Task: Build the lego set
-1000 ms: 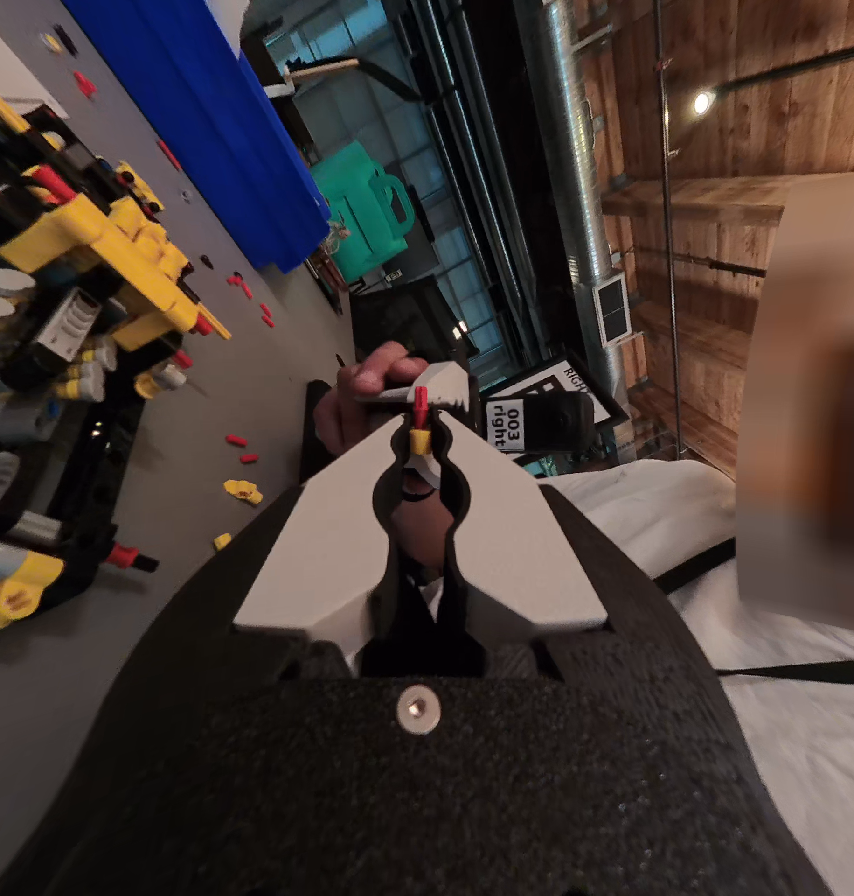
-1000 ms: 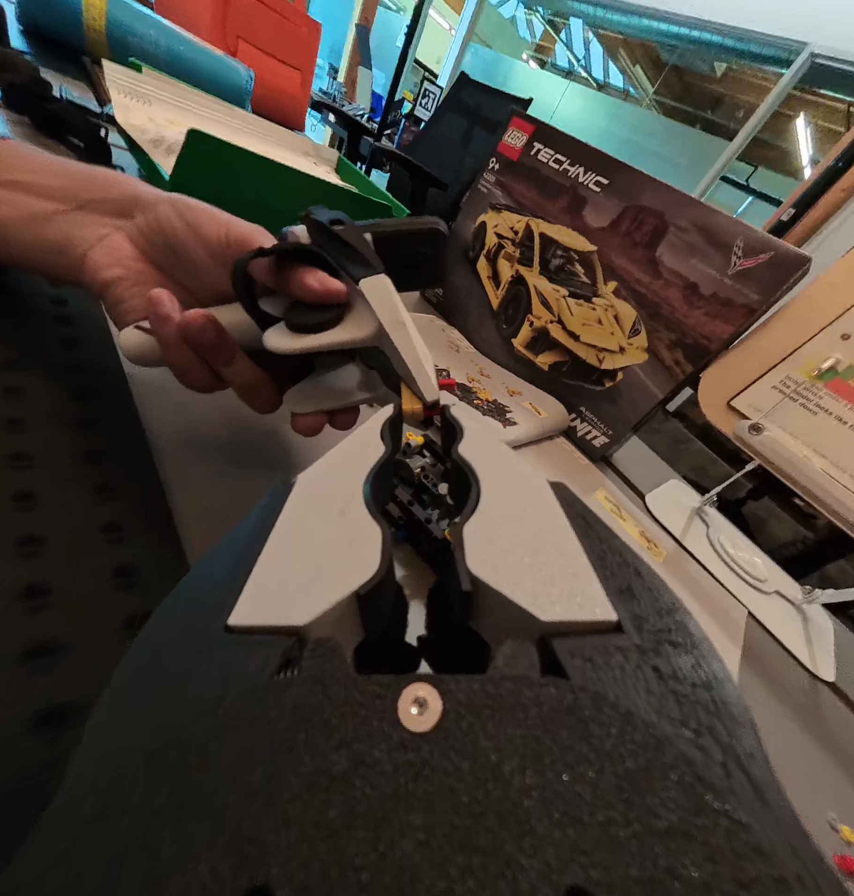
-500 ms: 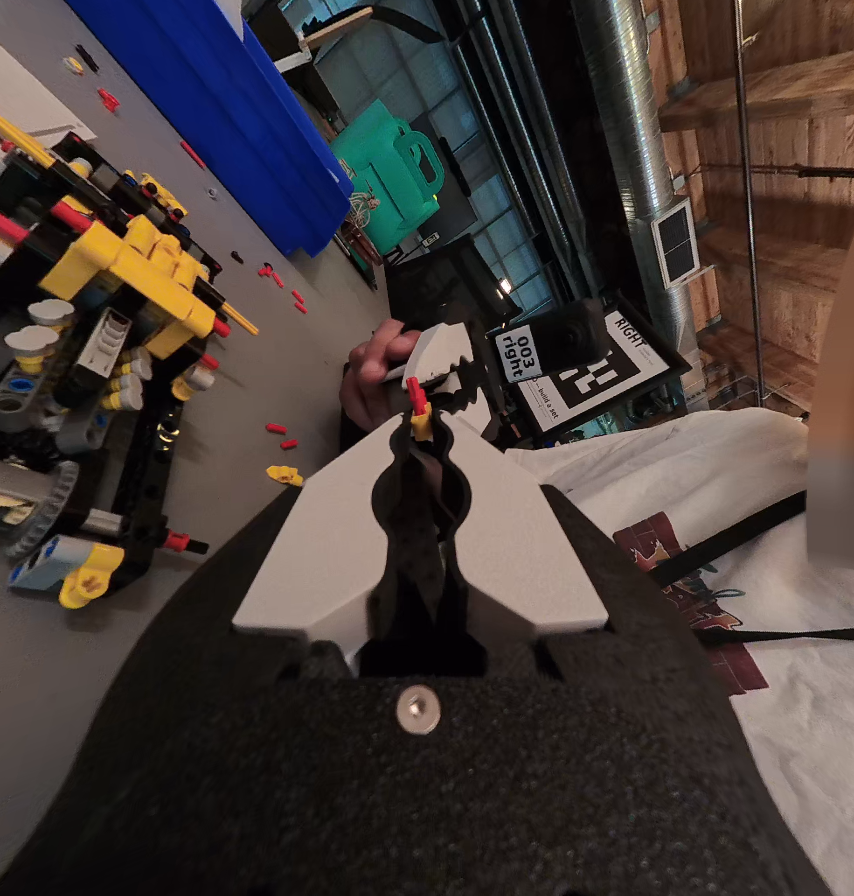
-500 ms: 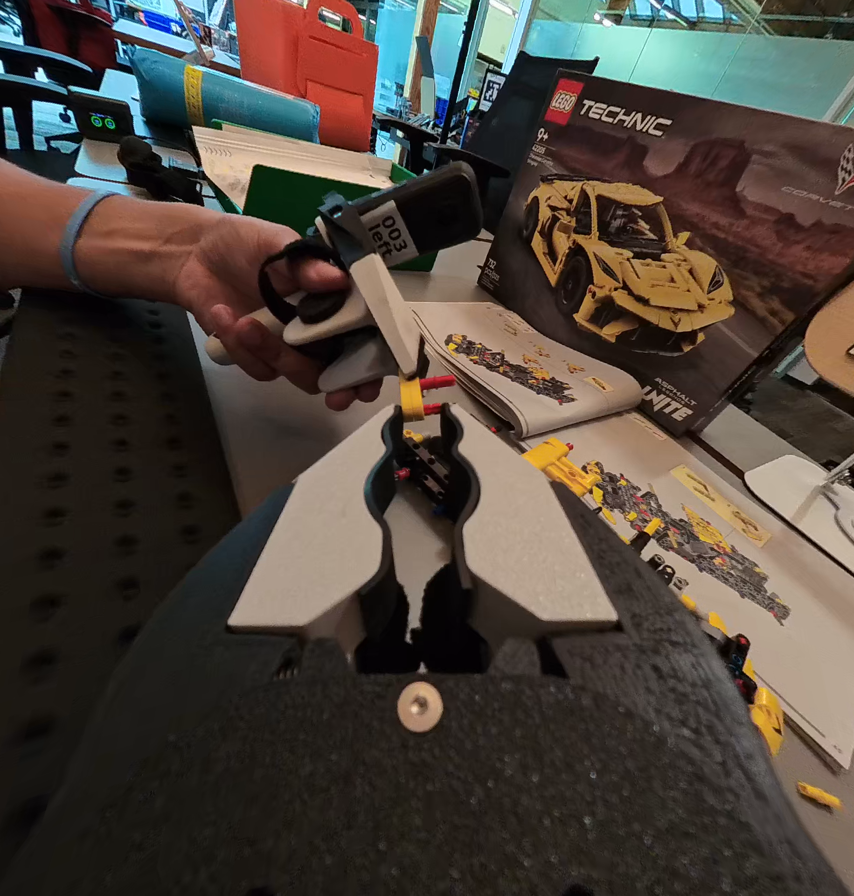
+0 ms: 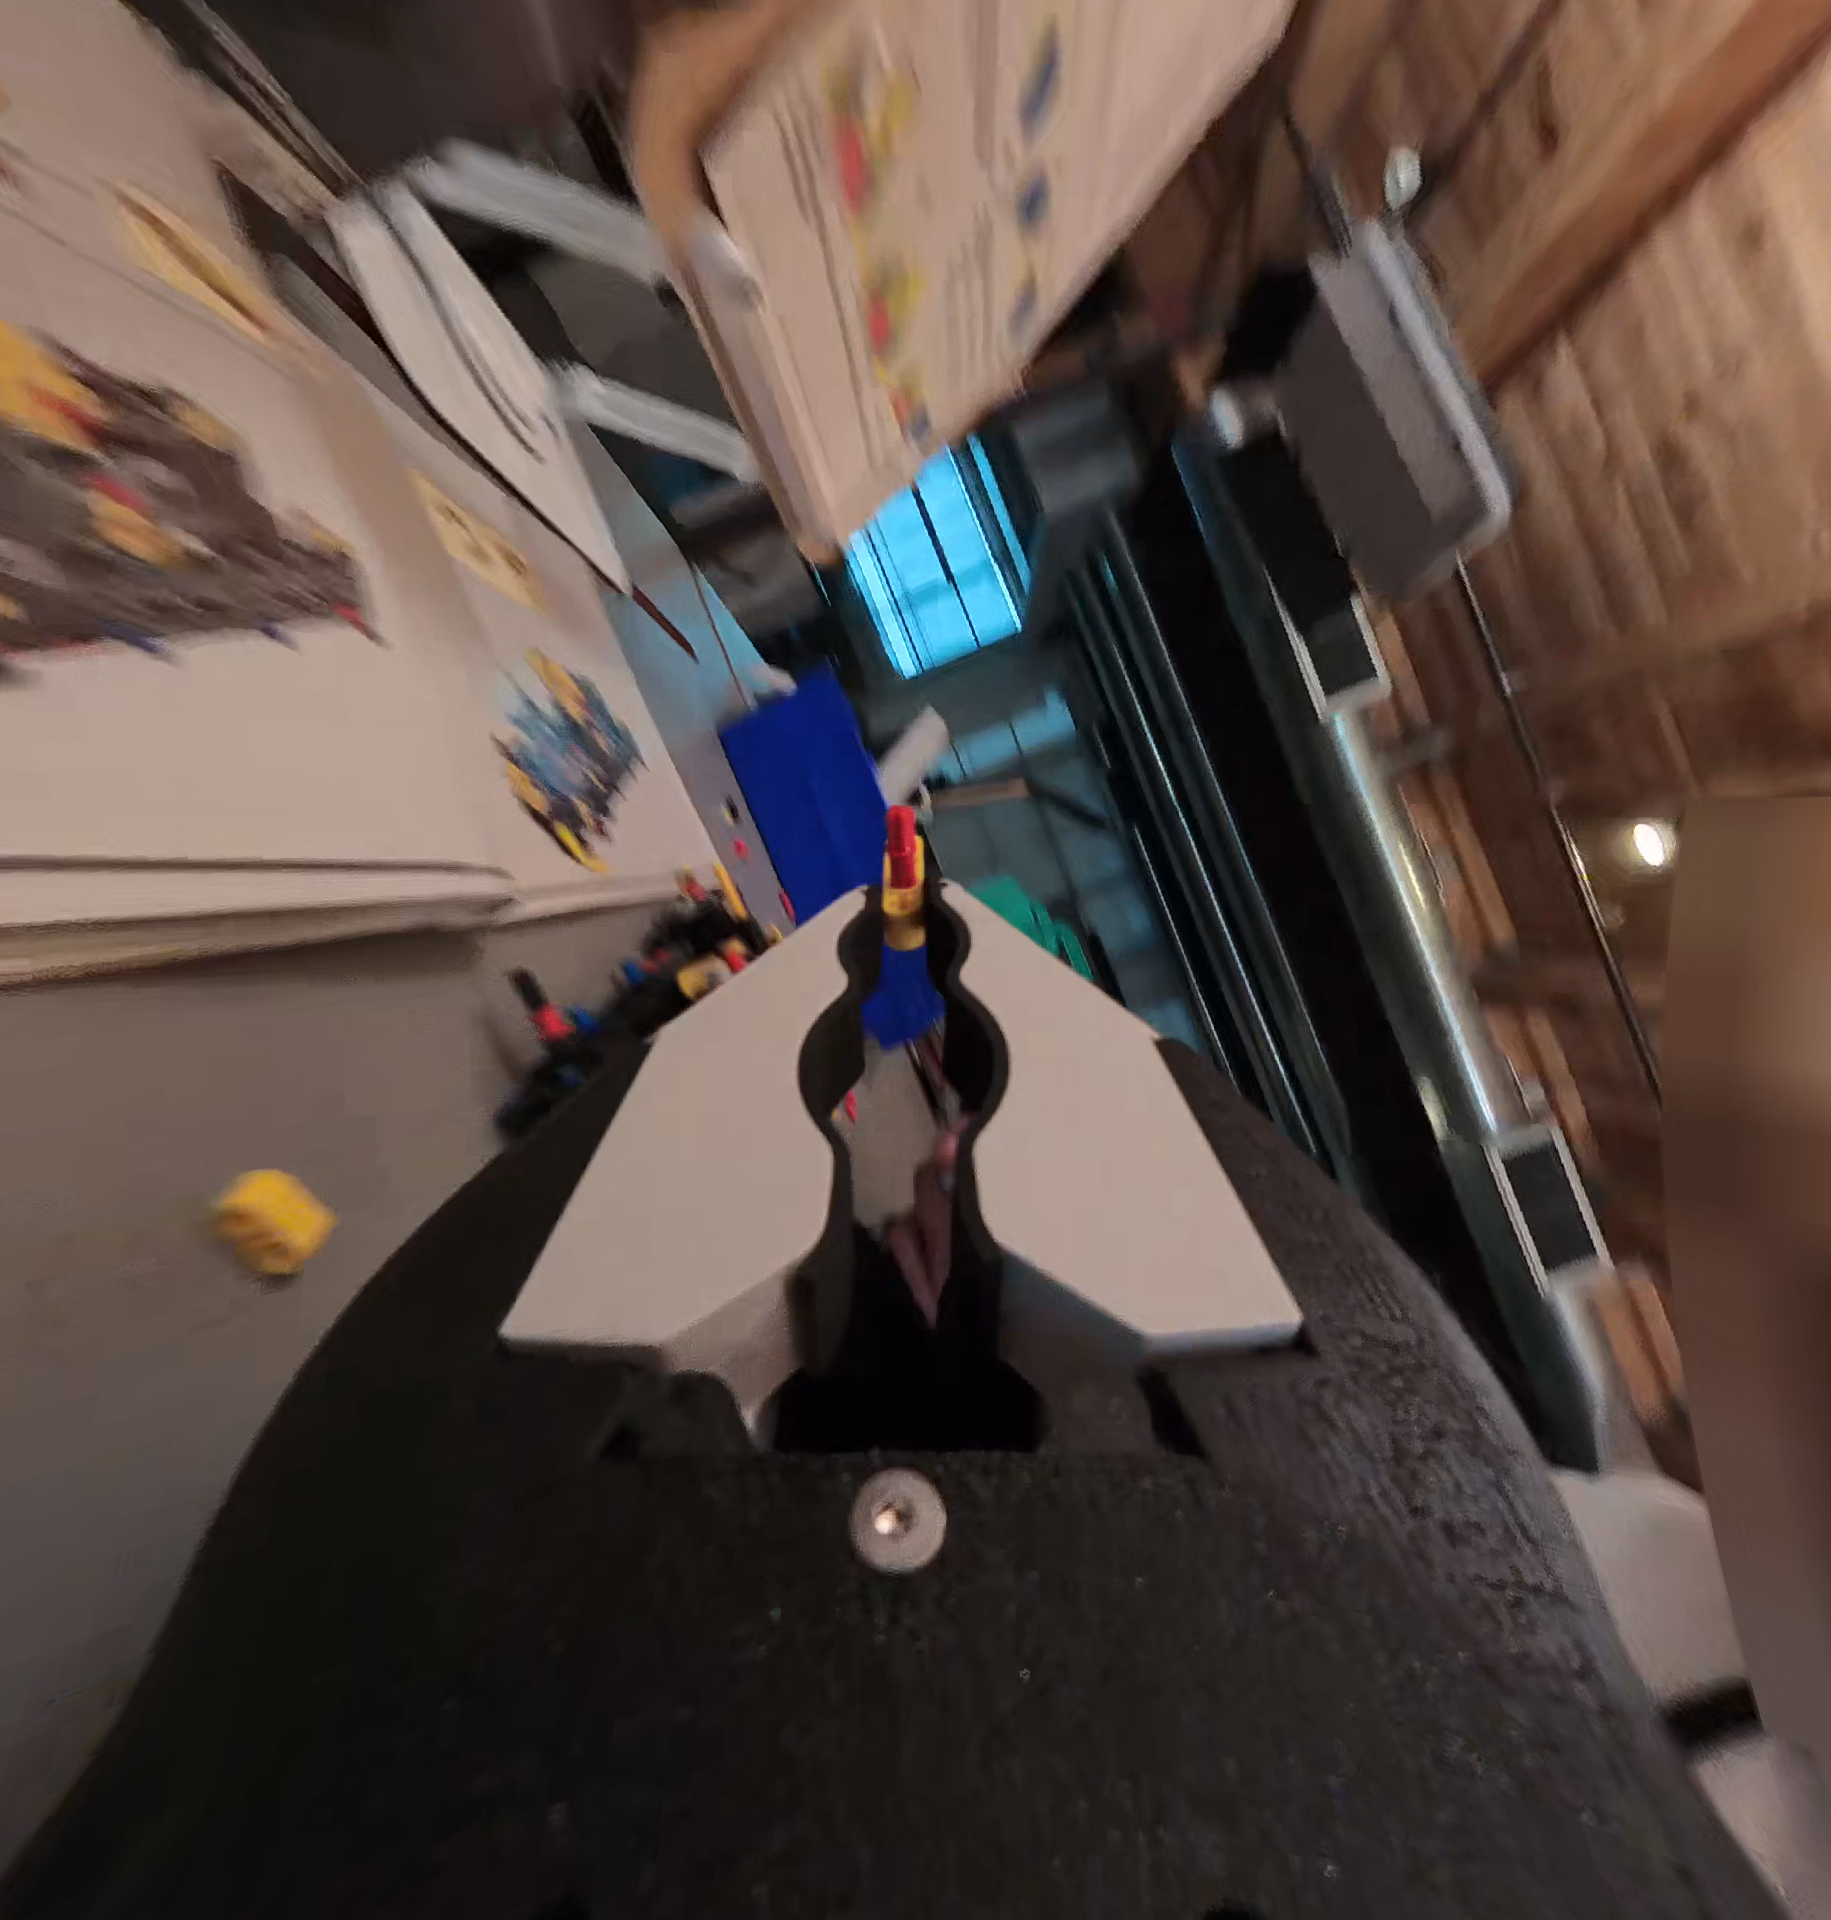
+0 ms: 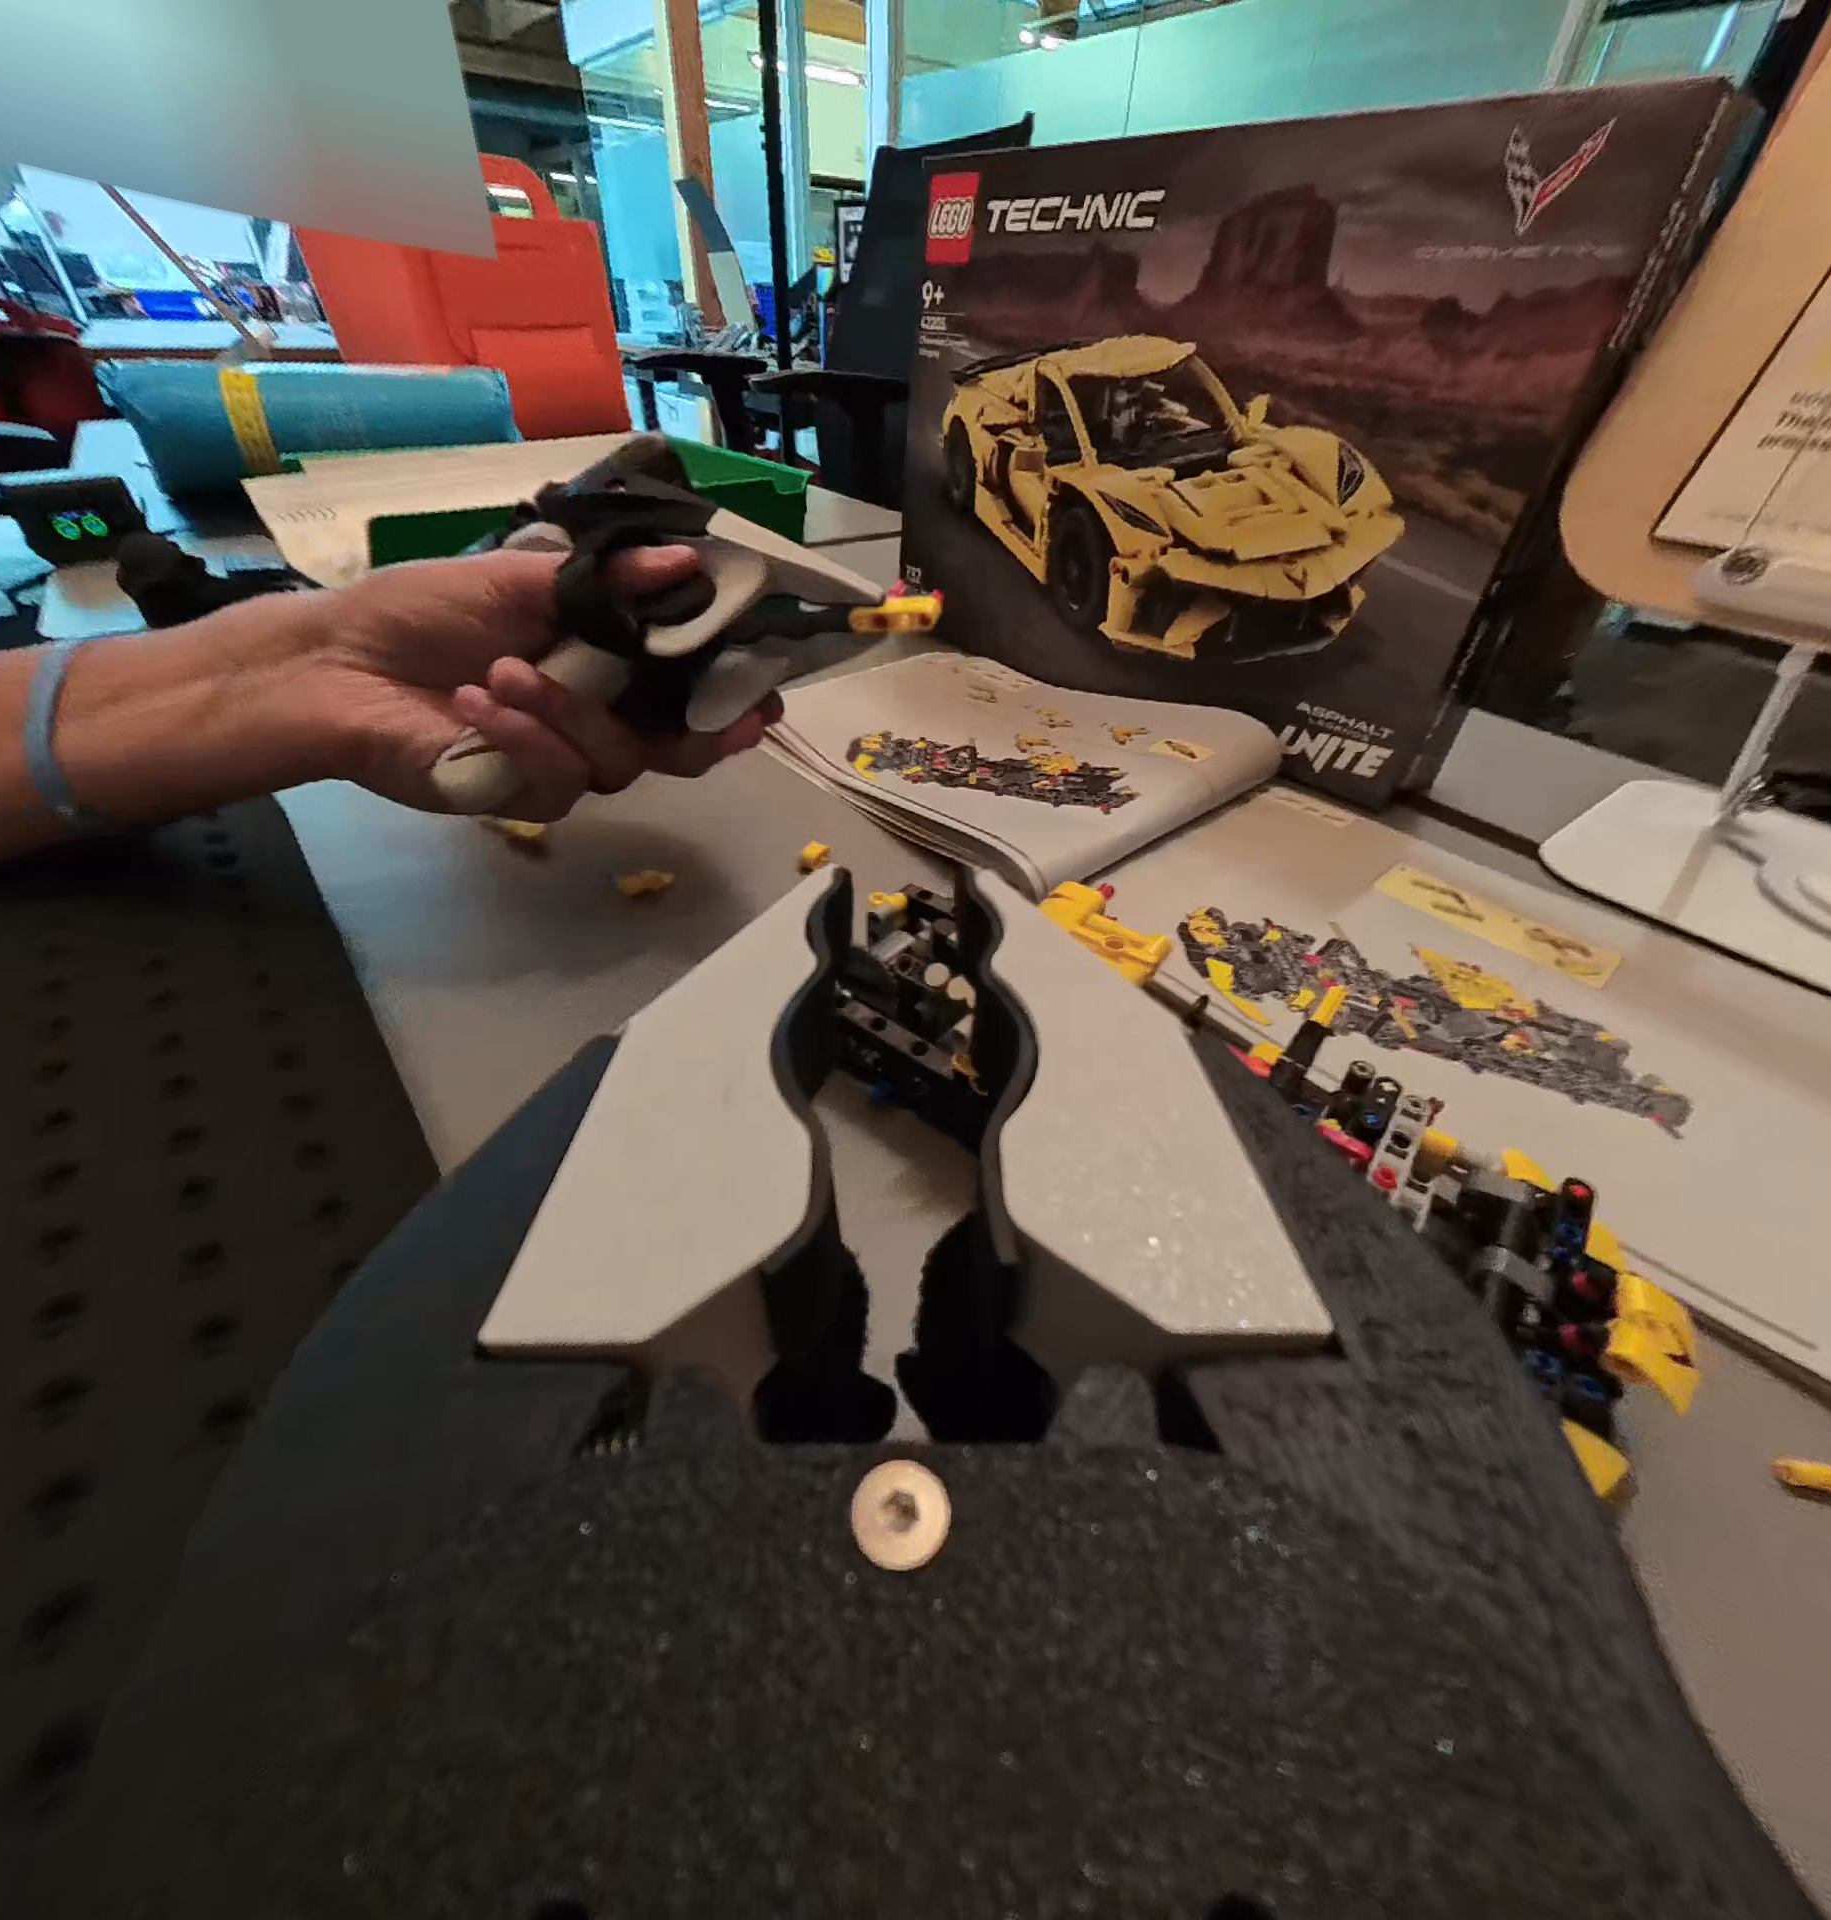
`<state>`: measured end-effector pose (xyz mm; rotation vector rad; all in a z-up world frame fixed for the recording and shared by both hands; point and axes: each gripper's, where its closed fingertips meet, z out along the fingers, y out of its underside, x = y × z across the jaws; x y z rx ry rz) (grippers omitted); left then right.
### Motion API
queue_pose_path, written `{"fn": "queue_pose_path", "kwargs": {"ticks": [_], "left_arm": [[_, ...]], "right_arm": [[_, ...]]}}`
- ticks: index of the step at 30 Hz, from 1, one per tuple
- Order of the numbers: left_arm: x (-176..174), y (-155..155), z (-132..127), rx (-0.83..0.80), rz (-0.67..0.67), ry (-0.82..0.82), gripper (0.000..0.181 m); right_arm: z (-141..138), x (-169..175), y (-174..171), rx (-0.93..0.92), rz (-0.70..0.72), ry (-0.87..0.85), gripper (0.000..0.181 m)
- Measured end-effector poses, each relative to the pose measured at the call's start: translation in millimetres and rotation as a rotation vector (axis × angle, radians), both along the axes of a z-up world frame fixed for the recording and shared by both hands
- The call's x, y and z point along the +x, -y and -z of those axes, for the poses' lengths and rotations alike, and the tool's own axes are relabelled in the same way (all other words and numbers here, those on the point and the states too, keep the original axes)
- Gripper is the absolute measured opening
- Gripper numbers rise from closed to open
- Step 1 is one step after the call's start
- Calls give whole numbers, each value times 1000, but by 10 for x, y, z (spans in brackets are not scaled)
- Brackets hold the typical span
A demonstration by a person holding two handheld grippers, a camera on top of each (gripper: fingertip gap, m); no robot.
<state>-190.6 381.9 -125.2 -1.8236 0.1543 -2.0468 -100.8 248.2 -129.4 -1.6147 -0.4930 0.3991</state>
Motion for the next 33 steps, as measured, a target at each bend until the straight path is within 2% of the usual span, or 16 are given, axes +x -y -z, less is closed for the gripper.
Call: {"fn": "queue_pose_path", "kwargs": {"ticks": [3,8,15,26,33], "left_arm": [[-200,-261,59,-67,-116,15,7],[-330,-420,153,-168,-167,53,7],[-294,-393,174,-200,-135,81,7],[-416,-493,207,-180,-223,46,7],[-336,-426,249,-200,-173,46,7]], "right_arm": [[38,-39,-8,-14,-18,9,18],[143,-92,-28,-57,-41,36,16],[71,12,-49,-77,-33,-83,13],[108,-10,-50,-85,-36,-58,10],[105,23,-58,-91,-25,-75,9]]}}
